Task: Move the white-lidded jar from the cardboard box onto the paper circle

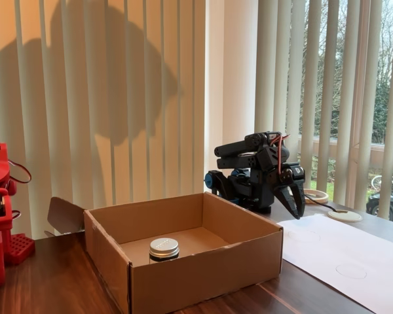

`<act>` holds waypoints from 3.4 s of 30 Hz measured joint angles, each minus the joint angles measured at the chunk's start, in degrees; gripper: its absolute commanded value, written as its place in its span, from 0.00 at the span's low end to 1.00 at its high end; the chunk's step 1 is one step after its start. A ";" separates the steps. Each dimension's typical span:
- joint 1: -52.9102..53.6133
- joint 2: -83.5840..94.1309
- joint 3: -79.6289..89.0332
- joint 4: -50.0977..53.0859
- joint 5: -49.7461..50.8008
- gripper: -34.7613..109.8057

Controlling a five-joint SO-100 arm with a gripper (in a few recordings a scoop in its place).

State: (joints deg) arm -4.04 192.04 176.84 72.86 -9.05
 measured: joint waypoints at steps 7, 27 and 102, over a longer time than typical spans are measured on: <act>0.00 0.00 0.00 0.00 0.00 0.24; 0.00 0.00 0.00 0.00 0.00 0.24; 7.47 -8.79 -13.45 -11.87 -12.30 0.49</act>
State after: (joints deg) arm 3.43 183.25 163.39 61.00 -21.36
